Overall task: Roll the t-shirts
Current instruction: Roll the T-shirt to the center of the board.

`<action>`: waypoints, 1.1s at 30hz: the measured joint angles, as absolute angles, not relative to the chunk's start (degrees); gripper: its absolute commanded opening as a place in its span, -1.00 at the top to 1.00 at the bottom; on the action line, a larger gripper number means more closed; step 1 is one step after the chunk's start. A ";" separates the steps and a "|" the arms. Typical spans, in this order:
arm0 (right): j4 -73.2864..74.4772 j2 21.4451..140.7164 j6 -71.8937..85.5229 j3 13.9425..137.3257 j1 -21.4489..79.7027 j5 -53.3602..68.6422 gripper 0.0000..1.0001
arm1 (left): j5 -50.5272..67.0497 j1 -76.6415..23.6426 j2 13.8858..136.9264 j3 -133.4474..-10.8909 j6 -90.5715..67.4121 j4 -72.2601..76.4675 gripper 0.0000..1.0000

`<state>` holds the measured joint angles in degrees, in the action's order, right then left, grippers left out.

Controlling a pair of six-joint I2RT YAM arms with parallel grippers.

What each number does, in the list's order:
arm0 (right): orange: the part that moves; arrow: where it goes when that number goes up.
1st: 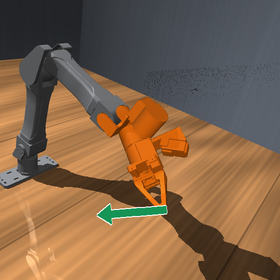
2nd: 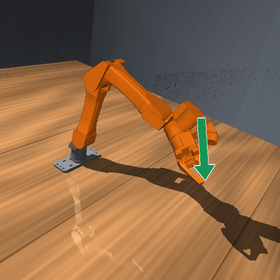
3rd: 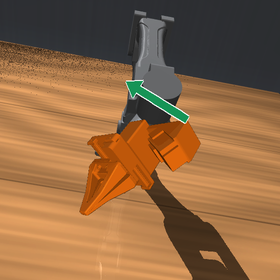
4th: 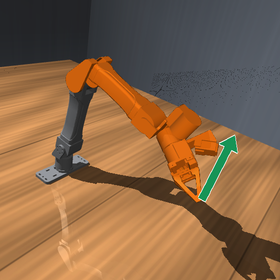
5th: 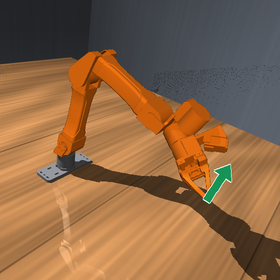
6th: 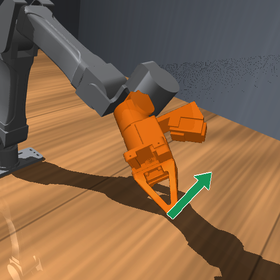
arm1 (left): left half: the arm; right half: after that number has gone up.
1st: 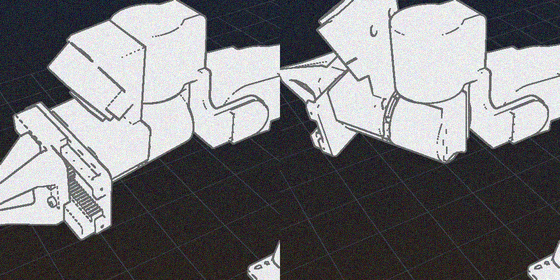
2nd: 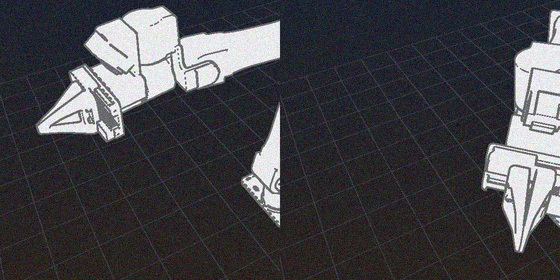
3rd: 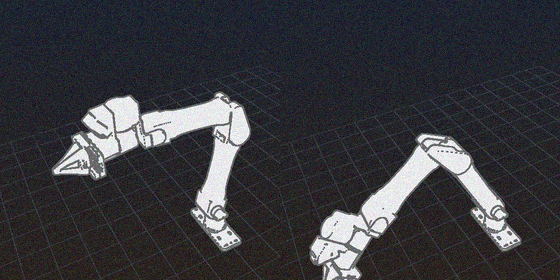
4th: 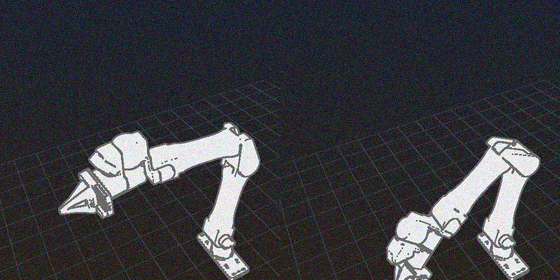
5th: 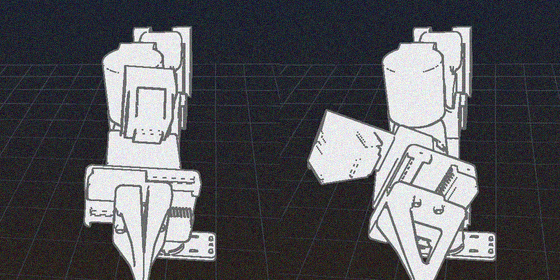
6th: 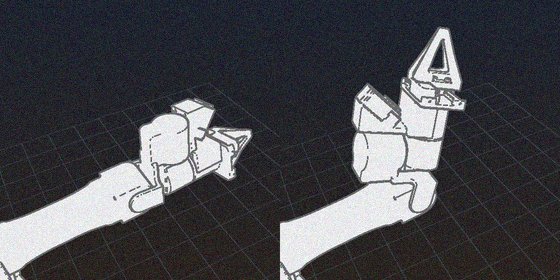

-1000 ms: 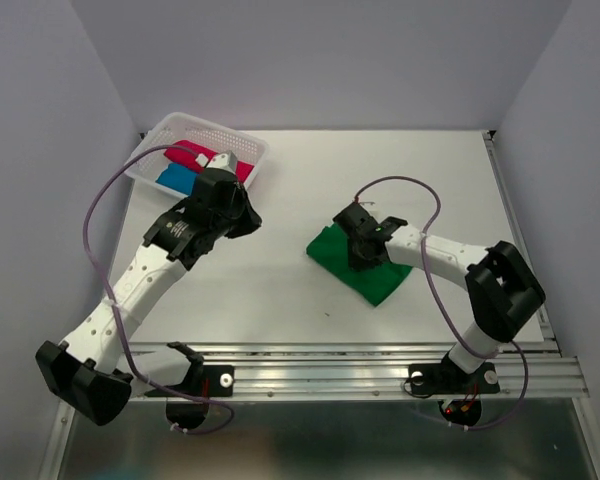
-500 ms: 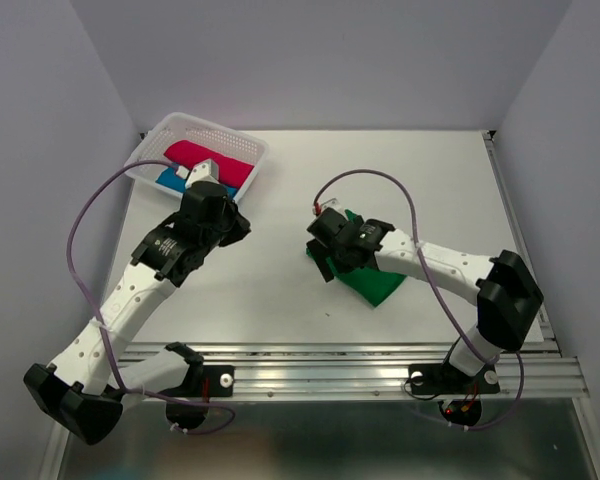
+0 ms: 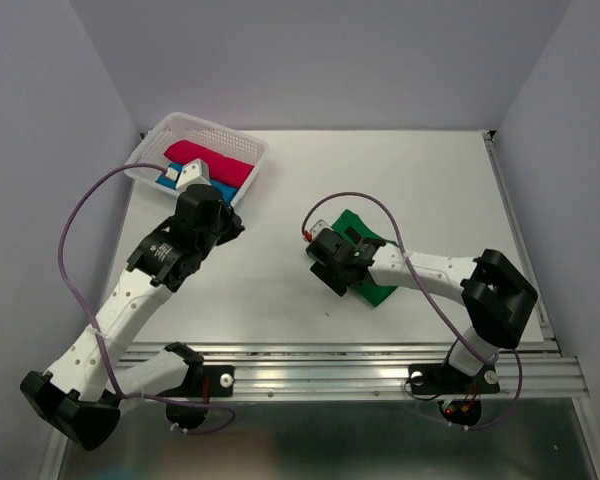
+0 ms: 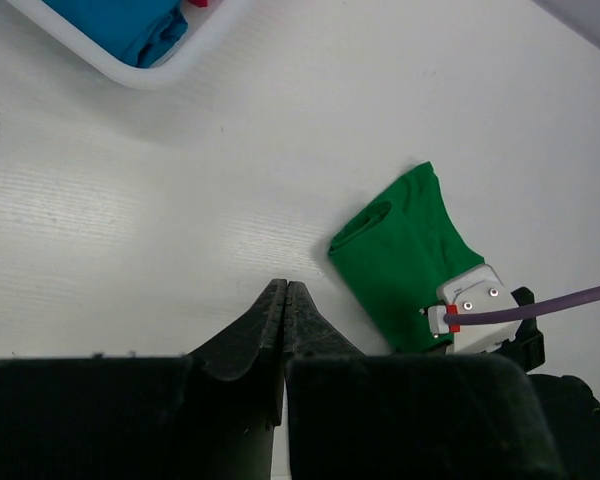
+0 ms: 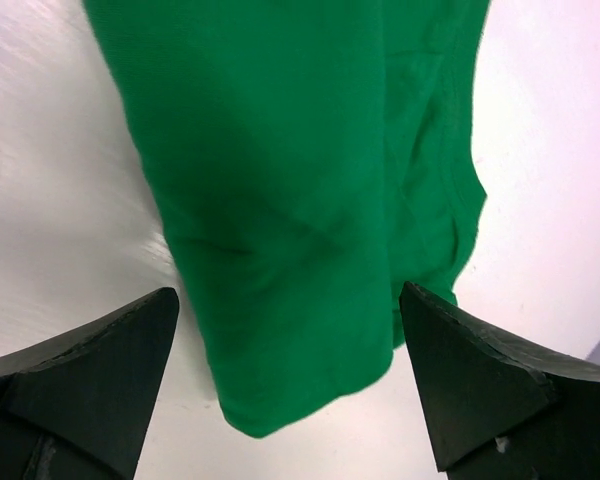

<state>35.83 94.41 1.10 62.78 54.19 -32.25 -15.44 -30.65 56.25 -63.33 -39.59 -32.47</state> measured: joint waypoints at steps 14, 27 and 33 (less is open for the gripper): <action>26.68 96.05 -2.24 56.07 54.19 -31.00 -0.46 | -14.96 -30.65 58.74 -62.33 -39.55 -31.09 0.77; 19.14 97.19 -2.09 53.41 54.19 -35.51 0.16 | -14.31 -30.65 59.33 -61.10 -39.59 -29.78 0.77; 17.58 98.39 -1.65 53.41 54.19 -36.42 0.99 | -13.52 -30.65 60.23 -60.66 -39.59 -29.80 0.77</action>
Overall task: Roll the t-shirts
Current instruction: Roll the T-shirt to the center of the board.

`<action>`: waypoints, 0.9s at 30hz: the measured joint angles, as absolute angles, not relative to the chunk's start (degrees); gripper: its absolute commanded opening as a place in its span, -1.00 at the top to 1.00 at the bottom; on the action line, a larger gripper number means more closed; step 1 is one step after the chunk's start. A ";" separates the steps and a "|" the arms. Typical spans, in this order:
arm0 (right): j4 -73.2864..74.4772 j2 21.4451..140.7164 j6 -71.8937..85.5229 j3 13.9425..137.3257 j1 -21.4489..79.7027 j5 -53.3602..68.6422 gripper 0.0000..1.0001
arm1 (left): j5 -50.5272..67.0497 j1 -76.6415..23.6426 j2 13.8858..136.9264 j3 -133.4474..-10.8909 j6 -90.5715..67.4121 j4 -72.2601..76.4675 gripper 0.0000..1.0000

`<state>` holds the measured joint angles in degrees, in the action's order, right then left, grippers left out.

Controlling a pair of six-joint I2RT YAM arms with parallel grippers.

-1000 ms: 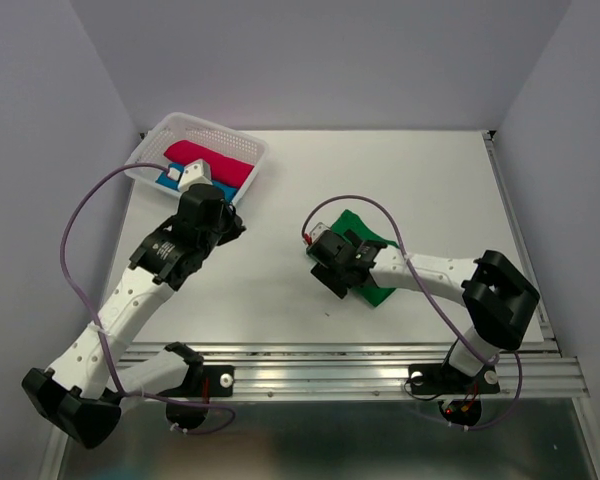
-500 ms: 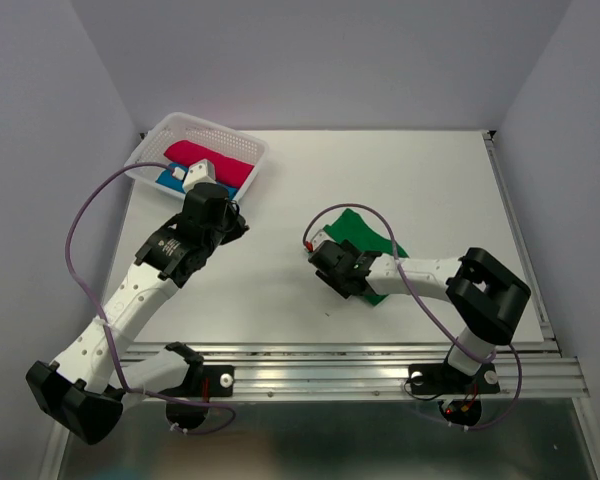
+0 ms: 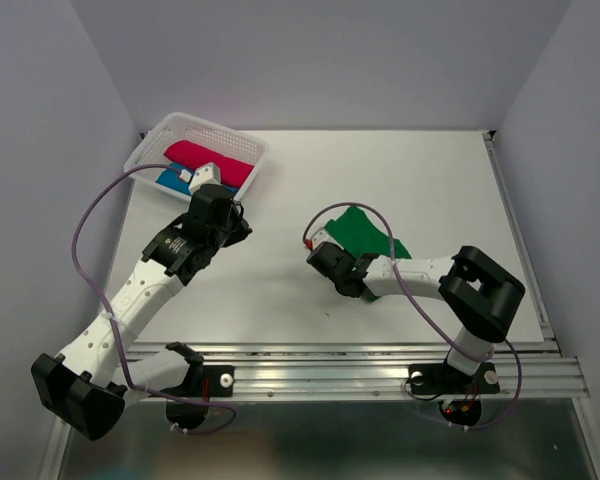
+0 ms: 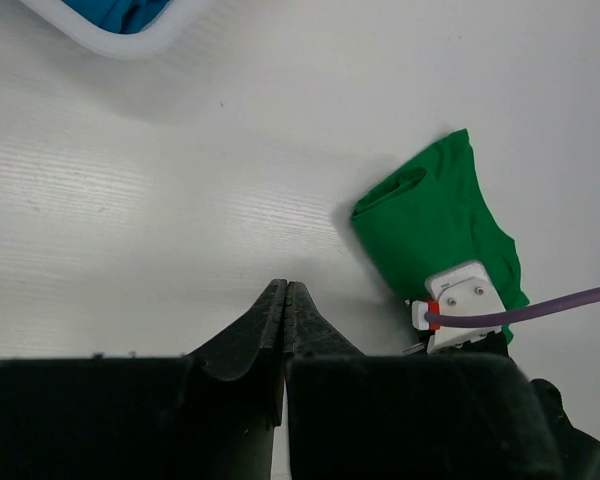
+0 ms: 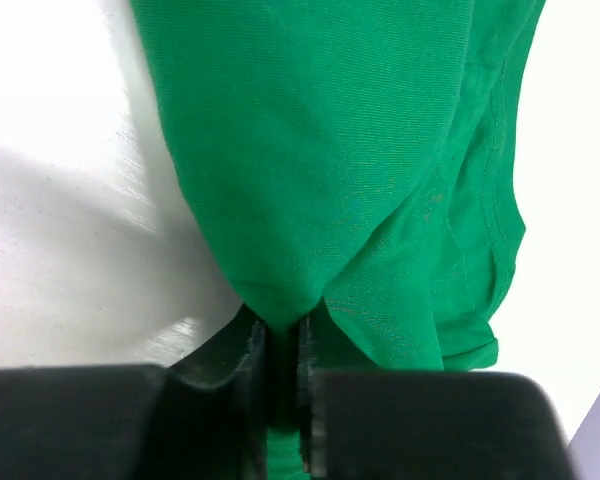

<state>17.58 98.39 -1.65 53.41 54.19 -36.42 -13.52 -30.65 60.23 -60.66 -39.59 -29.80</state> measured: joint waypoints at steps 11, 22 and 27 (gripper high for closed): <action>17.54 94.89 6.20 54.37 53.76 -25.19 0.99 | -13.39 -30.65 60.23 -60.66 -39.46 -29.82 0.76; 17.45 94.61 18.96 56.73 53.71 -6.63 0.99 | -11.40 -30.65 60.31 -60.66 -37.98 -30.04 0.76; 17.45 94.61 24.21 58.02 51.59 1.78 0.99 | -9.56 -30.65 61.04 -60.66 -37.06 -30.04 0.77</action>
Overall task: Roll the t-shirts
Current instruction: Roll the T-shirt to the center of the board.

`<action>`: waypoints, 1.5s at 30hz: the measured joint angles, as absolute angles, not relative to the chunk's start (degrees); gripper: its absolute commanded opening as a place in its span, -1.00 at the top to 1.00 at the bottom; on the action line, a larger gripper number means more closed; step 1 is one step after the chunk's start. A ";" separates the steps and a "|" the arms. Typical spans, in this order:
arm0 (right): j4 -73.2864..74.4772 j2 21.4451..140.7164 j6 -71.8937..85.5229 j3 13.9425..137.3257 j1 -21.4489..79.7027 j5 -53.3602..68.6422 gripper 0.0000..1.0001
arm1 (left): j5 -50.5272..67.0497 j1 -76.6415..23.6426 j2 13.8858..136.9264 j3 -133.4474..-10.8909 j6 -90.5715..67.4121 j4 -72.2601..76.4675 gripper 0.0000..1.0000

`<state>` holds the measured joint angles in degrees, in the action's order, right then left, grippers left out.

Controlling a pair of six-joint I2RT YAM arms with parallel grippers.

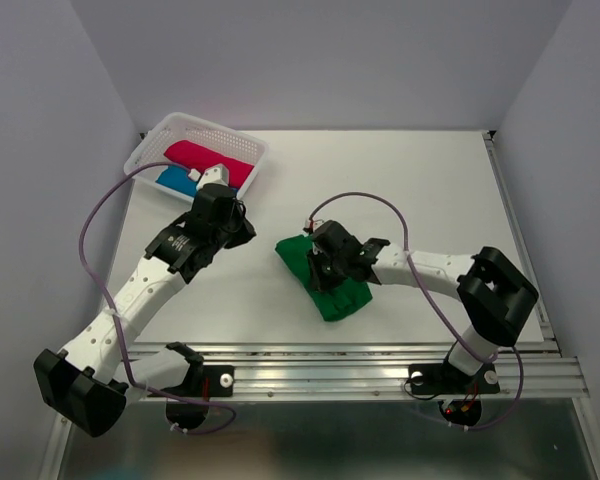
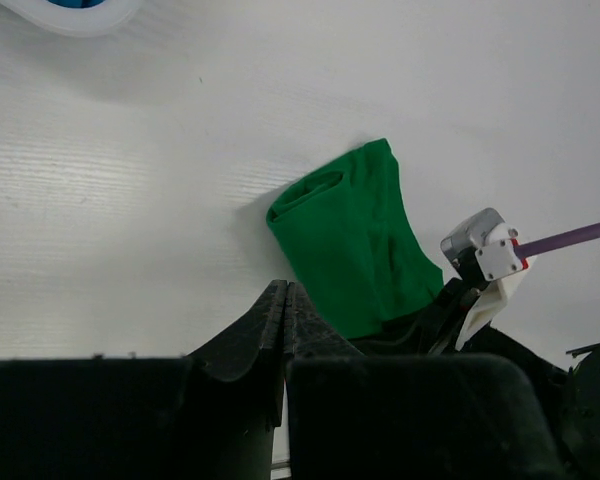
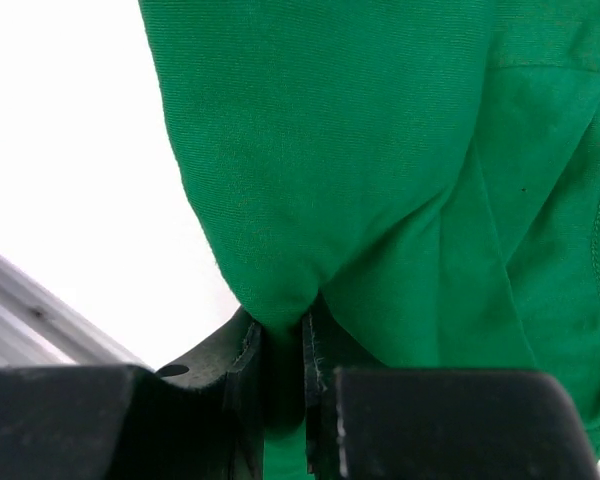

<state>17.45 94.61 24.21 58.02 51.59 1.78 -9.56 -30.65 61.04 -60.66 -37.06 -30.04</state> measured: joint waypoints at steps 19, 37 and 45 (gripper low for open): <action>7.31 94.63 39.68 52.38 38.94 27.09 0.99 | -4.60 -30.65 62.08 -60.47 -35.86 -29.85 0.77; -11.53 94.65 51.99 41.34 33.91 40.36 0.99 | -0.34 -30.70 67.72 -59.75 -34.02 -28.16 0.79; -15.31 94.50 52.77 37.50 31.33 43.35 0.99 | 1.67 -33.69 71.48 -59.77 -33.82 -25.65 0.93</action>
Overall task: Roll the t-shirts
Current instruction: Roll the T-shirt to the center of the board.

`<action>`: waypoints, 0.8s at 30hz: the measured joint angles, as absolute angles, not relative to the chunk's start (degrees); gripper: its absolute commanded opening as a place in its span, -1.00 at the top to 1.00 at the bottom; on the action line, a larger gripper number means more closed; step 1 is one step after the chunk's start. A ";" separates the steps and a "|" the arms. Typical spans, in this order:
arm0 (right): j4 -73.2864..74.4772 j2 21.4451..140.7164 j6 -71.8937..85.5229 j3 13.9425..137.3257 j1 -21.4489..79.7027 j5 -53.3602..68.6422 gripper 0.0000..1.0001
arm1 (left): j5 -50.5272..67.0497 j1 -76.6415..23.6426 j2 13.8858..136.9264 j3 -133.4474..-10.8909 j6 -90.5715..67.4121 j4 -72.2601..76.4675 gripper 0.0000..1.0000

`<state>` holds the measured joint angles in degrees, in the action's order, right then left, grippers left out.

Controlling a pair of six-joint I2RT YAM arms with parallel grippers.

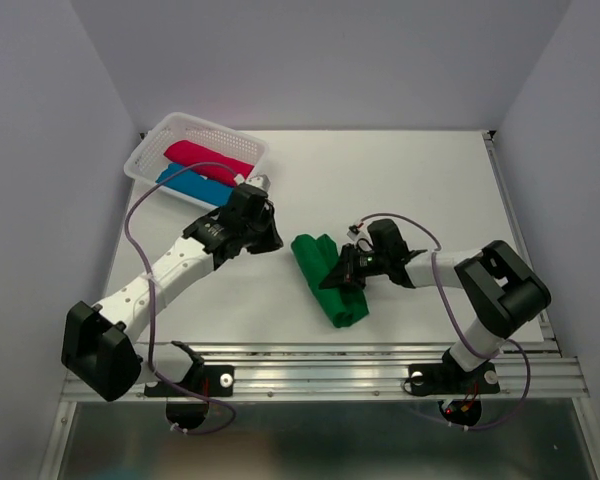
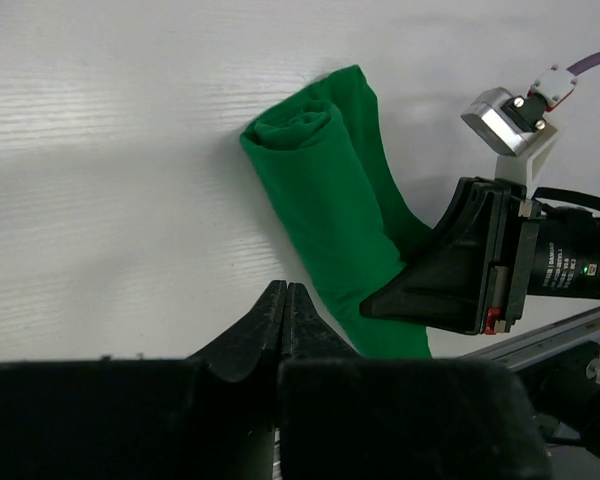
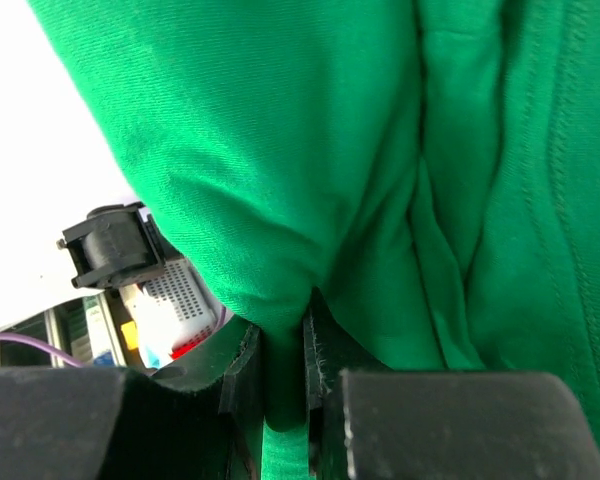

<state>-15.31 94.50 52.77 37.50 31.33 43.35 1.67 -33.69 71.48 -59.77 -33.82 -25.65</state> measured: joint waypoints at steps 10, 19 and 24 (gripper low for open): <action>-18.31 93.76 52.93 34.39 27.79 47.64 0.99 | 2.37 -40.16 83.72 -61.82 -33.63 -24.01 1.00; -19.81 94.83 52.93 34.39 25.15 52.23 0.99 | 3.49 -40.88 90.32 -65.78 -32.60 -21.12 1.00; -20.23 96.05 52.82 34.50 23.97 54.37 0.99 | 4.60 -40.91 94.32 -68.31 -31.53 -19.31 1.00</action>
<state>-20.23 96.05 52.82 34.50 23.97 54.37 4.60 -40.91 94.32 -68.31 -31.53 -19.31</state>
